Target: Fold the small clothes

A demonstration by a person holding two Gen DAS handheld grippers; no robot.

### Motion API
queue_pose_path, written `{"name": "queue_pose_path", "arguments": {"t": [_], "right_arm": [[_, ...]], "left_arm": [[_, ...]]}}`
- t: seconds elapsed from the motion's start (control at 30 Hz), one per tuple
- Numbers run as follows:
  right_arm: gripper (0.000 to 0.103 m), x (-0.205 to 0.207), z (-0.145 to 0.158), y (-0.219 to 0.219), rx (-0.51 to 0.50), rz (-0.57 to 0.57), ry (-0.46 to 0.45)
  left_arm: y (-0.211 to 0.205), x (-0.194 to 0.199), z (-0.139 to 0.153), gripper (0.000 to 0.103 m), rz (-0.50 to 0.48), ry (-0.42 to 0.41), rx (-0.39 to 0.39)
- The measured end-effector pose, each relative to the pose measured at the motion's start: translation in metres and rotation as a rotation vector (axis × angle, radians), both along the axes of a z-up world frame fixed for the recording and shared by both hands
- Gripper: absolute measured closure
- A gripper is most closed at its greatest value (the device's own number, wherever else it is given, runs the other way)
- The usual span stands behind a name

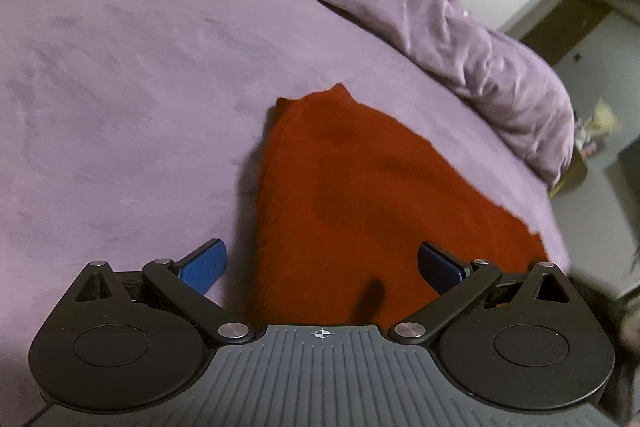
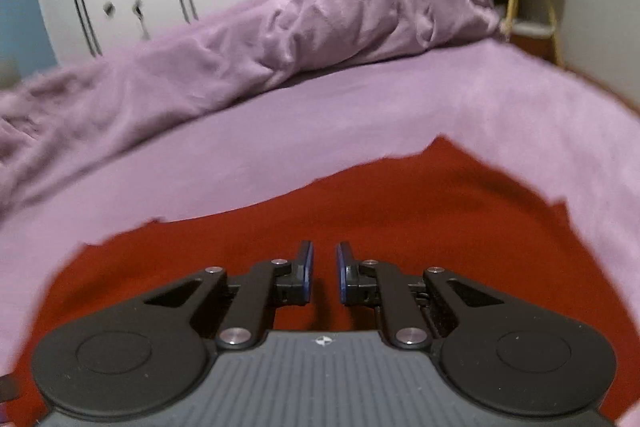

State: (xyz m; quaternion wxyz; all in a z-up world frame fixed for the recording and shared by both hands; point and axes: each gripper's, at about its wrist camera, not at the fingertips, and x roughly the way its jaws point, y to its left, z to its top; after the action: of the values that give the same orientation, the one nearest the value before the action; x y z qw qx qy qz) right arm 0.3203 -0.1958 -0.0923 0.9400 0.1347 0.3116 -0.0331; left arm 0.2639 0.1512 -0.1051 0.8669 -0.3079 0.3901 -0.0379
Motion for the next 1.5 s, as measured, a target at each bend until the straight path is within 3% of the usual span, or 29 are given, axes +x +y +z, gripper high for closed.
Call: {"name": "queue_pose_path", "arguments": {"t": [0.03, 0.1, 0.13, 0.2, 0.23, 0.27, 0.33, 0.43, 0.63, 0.67, 0.77, 0.9, 1.03, 1.13, 1.23, 1.33, 1.5], "right_arm": [[0.091, -0.016, -0.001, 0.004, 0.024, 0.032, -0.009], [0.091, -0.04, -0.005, 0.013, 0.031, 0.092, -0.006], [0.09, -0.054, -0.009, 0.019, 0.036, 0.124, 0.001], [0.09, -0.07, -0.012, 0.028, 0.031, 0.165, 0.004], [0.089, -0.077, -0.011, 0.034, 0.018, 0.175, -0.003], [0.089, -0.082, -0.011, 0.039, 0.011, 0.185, -0.01], [0.089, -0.086, -0.007, 0.048, -0.005, 0.21, -0.018], [0.089, -0.084, 0.001, 0.063, -0.003, 0.25, -0.039], [0.087, -0.08, -0.015, 0.09, -0.119, 0.27, -0.056], [0.087, -0.081, -0.017, 0.093, -0.126, 0.266, -0.065], [0.087, -0.079, -0.014, 0.097, -0.137, 0.251, -0.042], [0.087, -0.081, -0.003, 0.099, -0.096, 0.217, -0.067], [0.087, -0.072, -0.025, 0.101, -0.119, 0.289, -0.005], [0.088, -0.068, -0.008, 0.091, -0.083, 0.314, 0.018], [0.087, -0.082, 0.006, 0.064, -0.023, 0.249, -0.034], [0.086, -0.097, 0.011, 0.038, -0.02, 0.19, -0.055], [0.085, -0.118, 0.013, -0.008, -0.027, 0.083, -0.051]], "left_arm": [[0.002, 0.003, -0.002, 0.001, 0.016, -0.002, -0.025], [0.007, 0.008, -0.006, 0.014, 0.039, 0.007, -0.064], [0.009, 0.011, -0.008, 0.027, 0.042, 0.015, -0.089], [0.015, 0.017, -0.012, 0.033, 0.054, 0.033, -0.146], [0.017, 0.019, -0.014, 0.043, 0.06, 0.038, -0.168], [0.019, 0.021, -0.015, 0.058, 0.058, 0.044, -0.185], [0.024, 0.024, -0.019, 0.064, 0.058, 0.058, -0.232], [0.031, 0.024, -0.031, 0.064, 0.084, 0.07, -0.3], [0.031, 0.027, -0.035, 0.065, 0.068, 0.065, -0.308], [0.032, 0.028, -0.035, 0.073, 0.066, 0.069, -0.303], [0.036, 0.029, -0.036, 0.084, 0.074, 0.081, -0.316], [0.041, 0.026, -0.034, 0.085, 0.094, 0.076, -0.373], [0.037, 0.026, -0.019, 0.086, 0.063, 0.051, -0.345], [0.032, 0.027, -0.002, 0.086, 0.031, 0.028, -0.305], [0.016, 0.031, 0.017, 0.086, -0.022, 0.01, -0.185], [0.003, 0.032, 0.028, 0.087, -0.036, 0.01, -0.194], [-0.046, 0.028, 0.065, 0.087, -0.14, -0.084, -0.181]]}}
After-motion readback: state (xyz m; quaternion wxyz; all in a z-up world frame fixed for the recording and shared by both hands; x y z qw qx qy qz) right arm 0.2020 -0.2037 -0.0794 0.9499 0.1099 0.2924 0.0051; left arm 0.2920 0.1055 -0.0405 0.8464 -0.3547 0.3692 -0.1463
